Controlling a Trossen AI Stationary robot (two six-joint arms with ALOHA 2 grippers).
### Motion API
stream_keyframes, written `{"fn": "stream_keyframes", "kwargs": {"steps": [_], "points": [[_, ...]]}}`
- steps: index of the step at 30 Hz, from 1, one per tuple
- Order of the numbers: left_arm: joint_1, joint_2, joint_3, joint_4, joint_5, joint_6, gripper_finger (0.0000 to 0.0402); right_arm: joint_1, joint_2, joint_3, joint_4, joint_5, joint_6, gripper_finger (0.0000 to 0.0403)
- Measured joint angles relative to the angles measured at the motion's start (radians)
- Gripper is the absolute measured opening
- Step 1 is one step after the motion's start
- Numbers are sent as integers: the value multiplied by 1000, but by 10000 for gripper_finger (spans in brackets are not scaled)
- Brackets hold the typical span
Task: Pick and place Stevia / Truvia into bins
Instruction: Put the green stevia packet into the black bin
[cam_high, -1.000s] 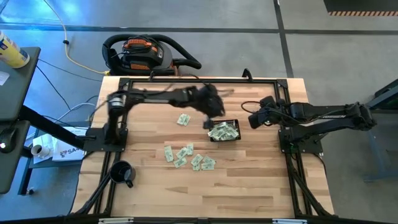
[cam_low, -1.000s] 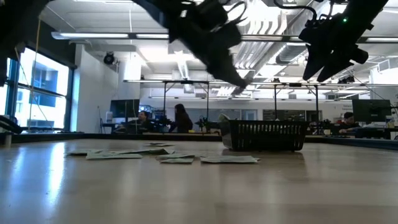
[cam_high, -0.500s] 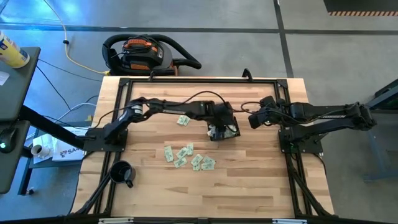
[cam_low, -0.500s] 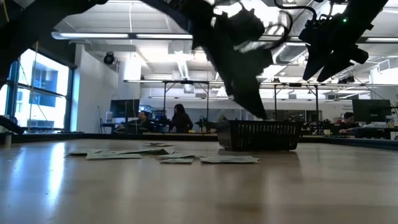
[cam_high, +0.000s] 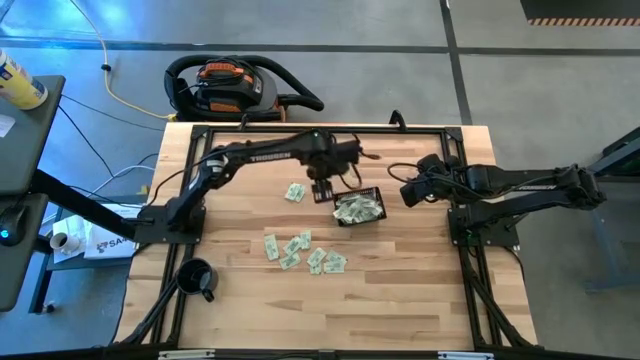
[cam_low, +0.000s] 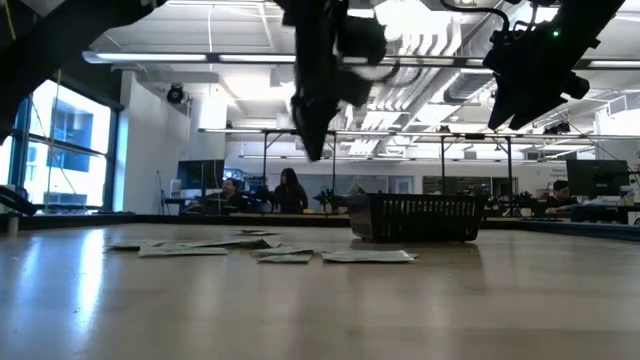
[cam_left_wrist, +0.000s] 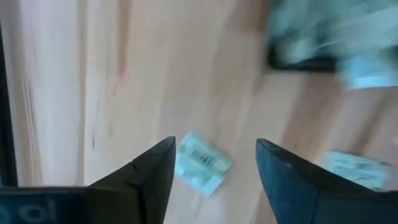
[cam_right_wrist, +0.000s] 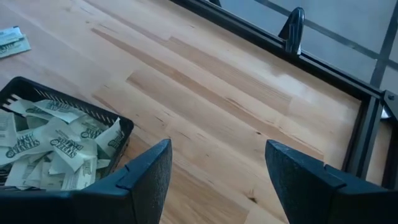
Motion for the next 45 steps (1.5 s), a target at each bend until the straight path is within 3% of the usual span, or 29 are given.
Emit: {"fn": "stream_keyframes", "kwargs": {"steps": [6, 14, 18, 23, 33, 38, 43, 45], "points": [[73, -76, -219, 49, -18, -149, 217, 0, 0, 0, -3, 1, 0, 249], [116, -297, -645, 326, 21, -304, 215, 0, 0, 0, -22, 6, 0, 249], [117, -325, -773, 439, 109, -344, 218, 0, 0, 0, -22, 19, 0, 249], [117, -323, -901, 540, 115, -396, 218, 0, 0, 0, -22, 19, 0, 249], [117, -328, -979, 652, 111, -413, 188, 0, 0, 0, -22, 19, 9, 249], [129, -325, -975, 645, 113, -359, 125, -1, 0, 0, -22, 23, 33, 249], [161, -328, -975, 670, 130, -296, 33, -1, 0, 0, -22, 29, 34, 249], [181, -337, -975, 666, 167, -277, 22, -1, 0, 0, -22, 29, 35, 249]]}}
